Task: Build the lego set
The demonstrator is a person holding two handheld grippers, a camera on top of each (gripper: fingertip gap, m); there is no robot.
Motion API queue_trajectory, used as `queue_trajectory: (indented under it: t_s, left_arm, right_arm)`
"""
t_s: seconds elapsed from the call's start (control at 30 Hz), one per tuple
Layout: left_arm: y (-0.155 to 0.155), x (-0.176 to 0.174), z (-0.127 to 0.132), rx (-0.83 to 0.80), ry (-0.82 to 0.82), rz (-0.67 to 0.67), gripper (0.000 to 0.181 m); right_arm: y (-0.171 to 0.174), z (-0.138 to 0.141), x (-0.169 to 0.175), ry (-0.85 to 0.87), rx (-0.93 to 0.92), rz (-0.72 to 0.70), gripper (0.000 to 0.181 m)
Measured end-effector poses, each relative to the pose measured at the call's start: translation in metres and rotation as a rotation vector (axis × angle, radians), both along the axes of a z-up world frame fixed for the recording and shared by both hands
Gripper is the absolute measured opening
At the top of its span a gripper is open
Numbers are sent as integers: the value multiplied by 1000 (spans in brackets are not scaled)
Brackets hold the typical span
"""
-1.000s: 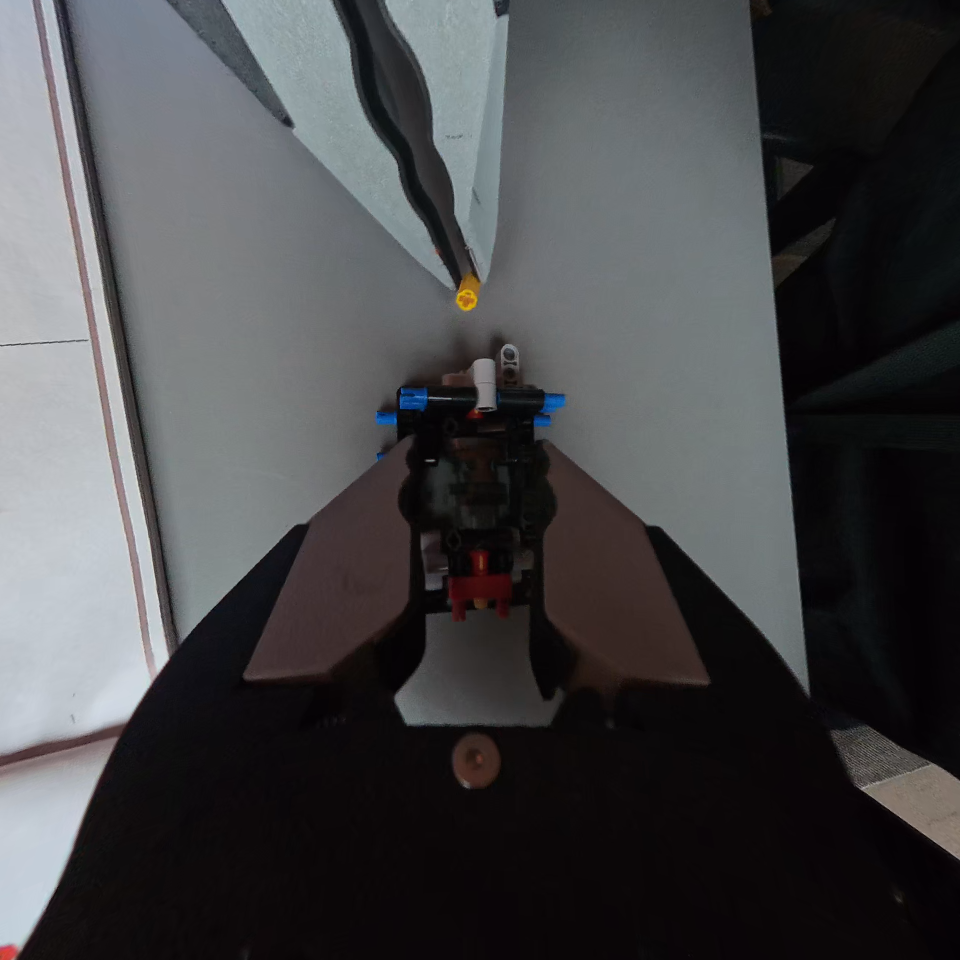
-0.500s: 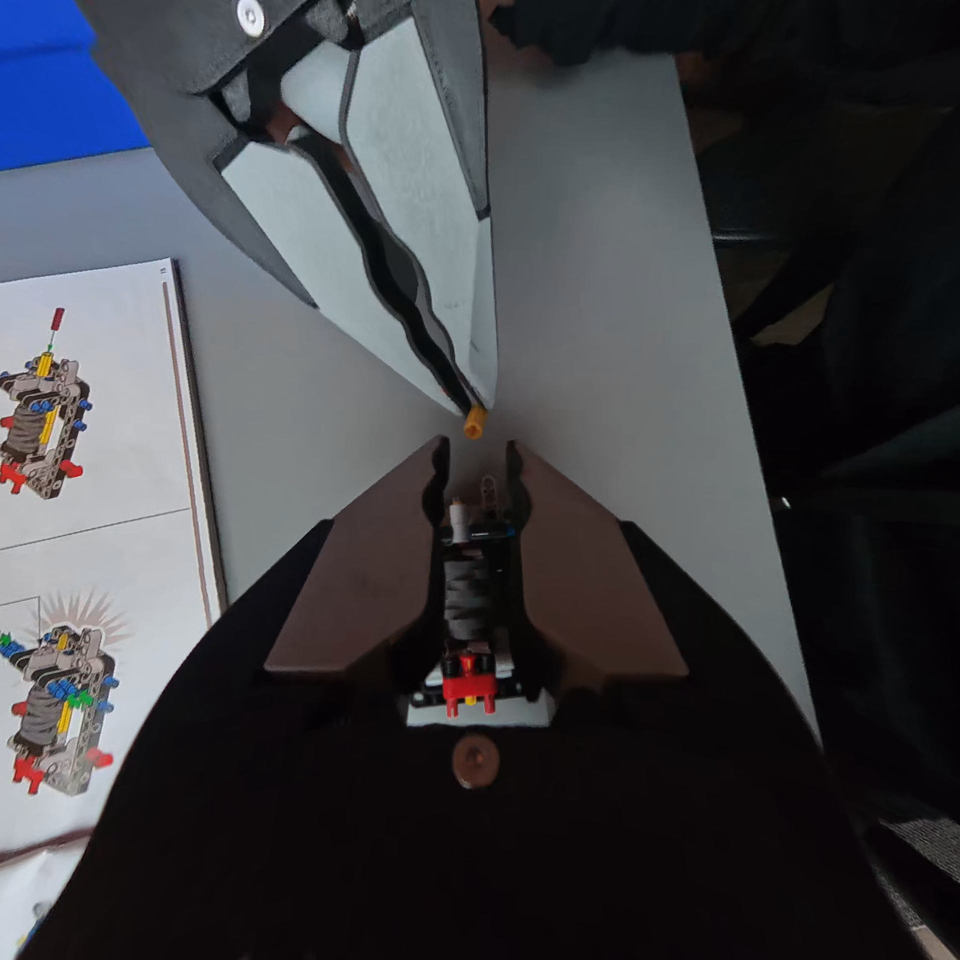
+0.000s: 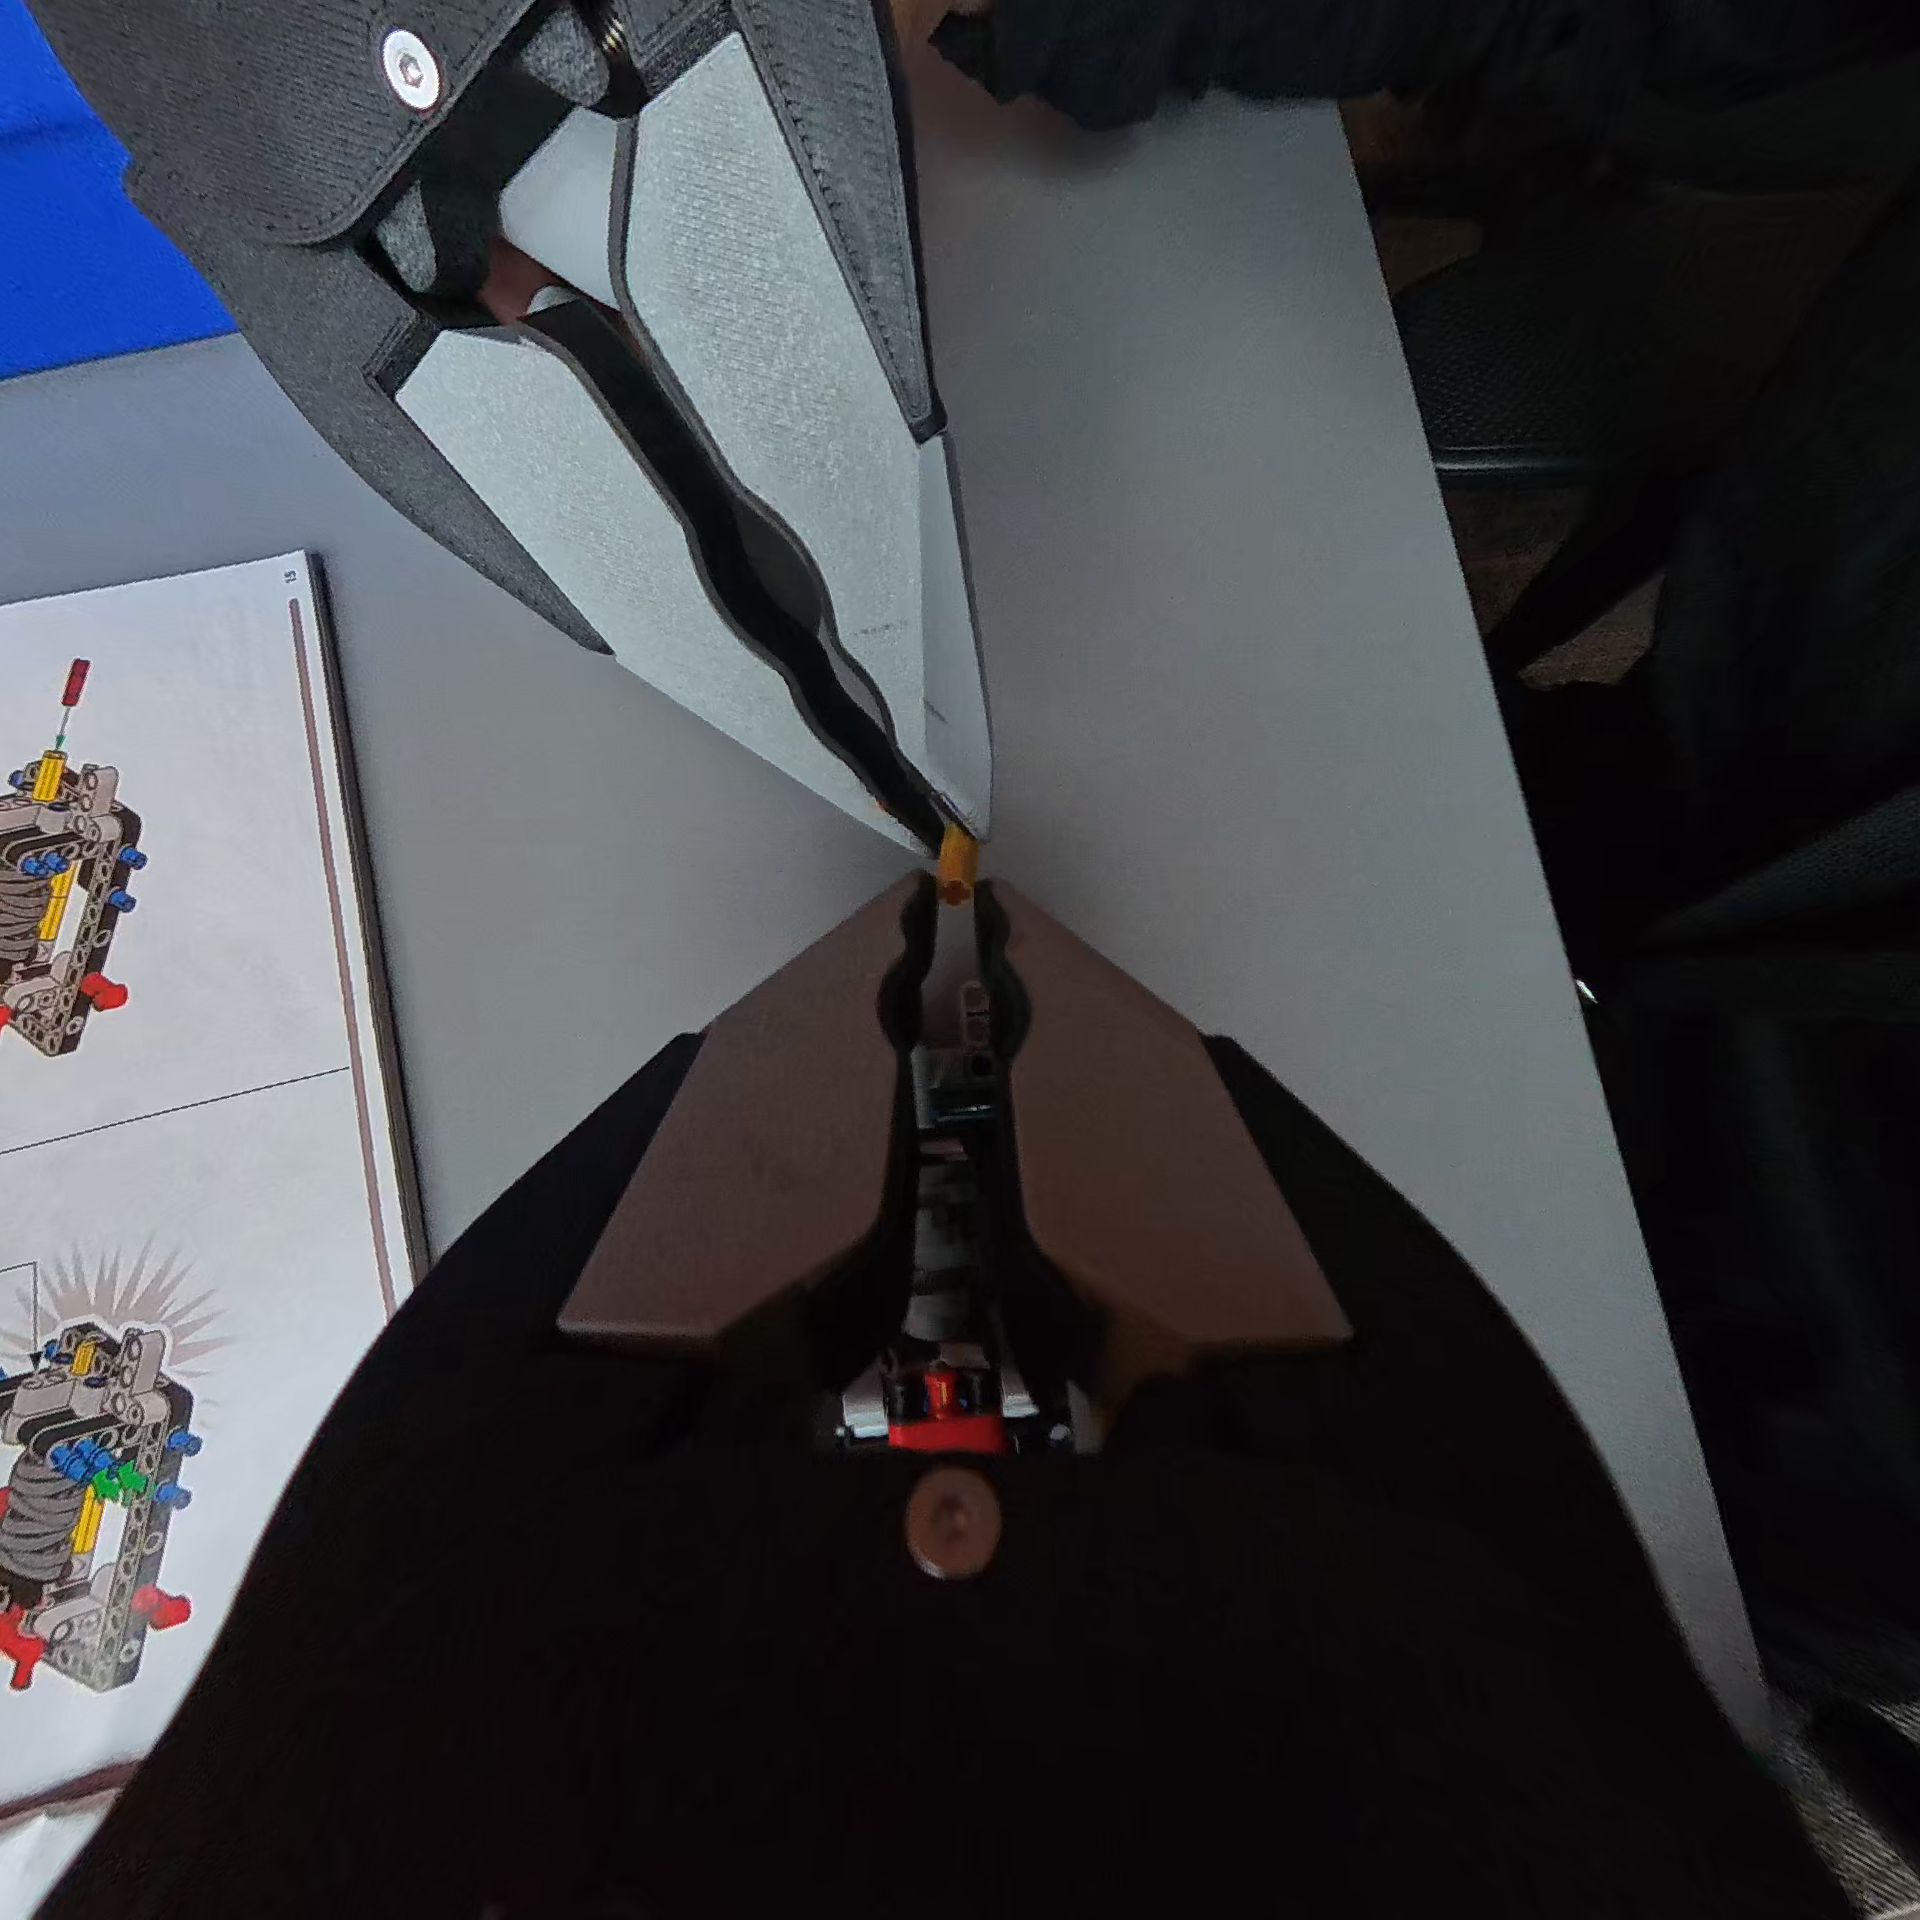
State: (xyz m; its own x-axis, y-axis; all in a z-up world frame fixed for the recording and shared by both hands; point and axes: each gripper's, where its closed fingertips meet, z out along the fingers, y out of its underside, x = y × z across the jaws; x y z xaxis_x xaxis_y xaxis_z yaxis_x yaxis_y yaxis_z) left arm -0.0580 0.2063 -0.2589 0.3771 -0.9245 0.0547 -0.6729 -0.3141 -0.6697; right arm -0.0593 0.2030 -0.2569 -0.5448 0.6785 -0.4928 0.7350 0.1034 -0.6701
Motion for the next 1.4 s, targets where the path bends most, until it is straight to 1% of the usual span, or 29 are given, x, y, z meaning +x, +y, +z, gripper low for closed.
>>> queue_trajectory:
  t_s: [0.23, 0.3, 0.33, 0.53, 0.7, 0.93, 1.07, 1.13, 1.2, 1.23, 1.33, 1.4]
  left_arm:
    - [4, -4, -1, 29, -7, 18, 4]
    - [7, -6, 1, 28, -30, 37, 4]
    - [8, -7, 2, 22, -46, 47, 4]
    - [14, -12, 14, -17, -168, 102, 4]
    - [17, -14, 14, -23, -185, 130, 4]
    - [20, -15, 11, -21, -176, 145, 4]
    - [18, -15, 10, -69, -196, 153, 4]
    - [15, -18, 9, -93, -183, 161, 13]
    - [7, -29, 5, -131, -127, 169, 25]
    - [1, -38, 3, -137, -82, 177, 27]
    - [-9, -71, -3, -129, 29, 231, 28]
    - [-15, -78, -7, -146, 41, 237, 25]
  right_arm:
    - [4, -1, -4, 42, 32, -24, 2]
    - [7, 1, -7, 80, 61, -34, 4]
    - [8, 2, -8, 108, 83, -40, 8]
    - [14, 11, -15, 230, 214, -80, 3]
    - [17, 16, -20, 271, 248, -116, 4]
    - [20, 11, -22, 255, 283, -134, 3]
    - [19, 10, -21, 218, 264, -137, 3]
    - [22, 5, -22, 192, 301, -150, 3]
    - [27, -4, -21, 157, 366, -159, 3]
    - [27, -9, -20, 134, 392, -154, 3]
    - [20, -23, -18, 74, 421, -113, 3]
    - [15, -30, -19, 58, 437, -87, 3]
